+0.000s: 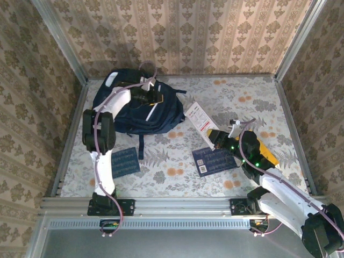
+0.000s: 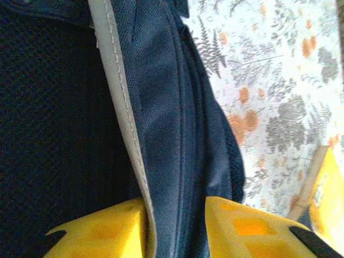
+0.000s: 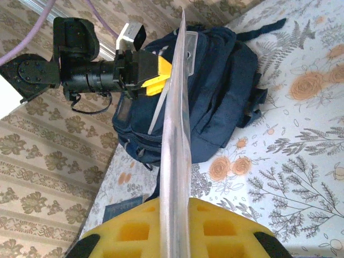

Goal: Pack the student bag

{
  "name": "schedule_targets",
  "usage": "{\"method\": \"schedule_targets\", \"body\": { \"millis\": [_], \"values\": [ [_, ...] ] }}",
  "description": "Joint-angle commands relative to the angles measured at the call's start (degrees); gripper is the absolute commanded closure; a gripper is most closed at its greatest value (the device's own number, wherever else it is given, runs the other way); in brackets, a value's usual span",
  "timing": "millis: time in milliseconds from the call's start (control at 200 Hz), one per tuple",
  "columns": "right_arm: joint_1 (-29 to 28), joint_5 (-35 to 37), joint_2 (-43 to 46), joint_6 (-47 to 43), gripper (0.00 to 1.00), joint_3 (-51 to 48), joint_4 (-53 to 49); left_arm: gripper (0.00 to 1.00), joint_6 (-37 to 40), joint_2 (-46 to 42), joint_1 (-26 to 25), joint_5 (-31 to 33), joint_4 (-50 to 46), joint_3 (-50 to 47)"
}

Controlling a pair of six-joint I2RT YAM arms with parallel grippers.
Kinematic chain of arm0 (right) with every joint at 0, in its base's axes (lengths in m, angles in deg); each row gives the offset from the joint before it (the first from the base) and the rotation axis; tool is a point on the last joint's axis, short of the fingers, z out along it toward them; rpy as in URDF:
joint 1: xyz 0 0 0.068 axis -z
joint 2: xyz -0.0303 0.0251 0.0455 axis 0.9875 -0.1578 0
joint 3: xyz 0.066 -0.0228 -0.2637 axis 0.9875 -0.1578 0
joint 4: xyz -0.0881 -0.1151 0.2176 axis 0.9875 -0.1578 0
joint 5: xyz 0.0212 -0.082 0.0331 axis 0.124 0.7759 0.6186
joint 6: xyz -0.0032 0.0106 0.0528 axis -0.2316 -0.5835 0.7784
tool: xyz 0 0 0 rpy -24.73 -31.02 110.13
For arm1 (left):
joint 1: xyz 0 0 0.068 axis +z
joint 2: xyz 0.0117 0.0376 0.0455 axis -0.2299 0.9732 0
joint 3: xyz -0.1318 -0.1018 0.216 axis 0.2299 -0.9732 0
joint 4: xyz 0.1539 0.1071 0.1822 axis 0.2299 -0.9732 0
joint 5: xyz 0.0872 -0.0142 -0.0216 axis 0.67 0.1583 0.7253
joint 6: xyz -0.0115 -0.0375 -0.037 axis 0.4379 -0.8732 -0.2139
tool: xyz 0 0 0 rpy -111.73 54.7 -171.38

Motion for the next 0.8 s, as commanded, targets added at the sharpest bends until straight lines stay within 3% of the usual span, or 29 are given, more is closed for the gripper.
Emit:
{"method": "schedule_targets", "body": {
  "millis": [0, 360, 575, 660, 755, 795],
  "values": [
    [0.54, -2.43, -0.64, -0.22, 0.97, 0.53, 2.85, 0.66, 3.38, 3.37, -2.36, 4.93, -6.19, 4.7],
    [1.03, -2.58, 0.12, 0.76, 0.97, -0.79, 3.61, 0.72, 10.59, 4.61, -6.31, 25.09, -14.87, 10.45],
    [1.11, -2.19, 0.72, 0.76, 0.97, -1.14, 3.23, 0.75, 11.36, 5.16, -6.16, 26.83, -16.39, 11.74],
    [1.09, -2.11, 0.87, 0.8, 0.97, -1.25, 3.47, 0.82, 10.96, 5.5, -5.86, 27.06, -16.44, 11.36],
    [1.09, -2.27, 0.9, 0.6, 0.98, -0.93, 3.09, 1.0, 10.76, 4.77, -5.48, 26.61, -16.66, 11.47],
    [1.14, -2.24, 0.88, 0.25, 0.97, -0.55, 2.25, 1.0, 10.76, 3.74, -5.5, 26.01, -16.62, 11.43]
  ]
}}
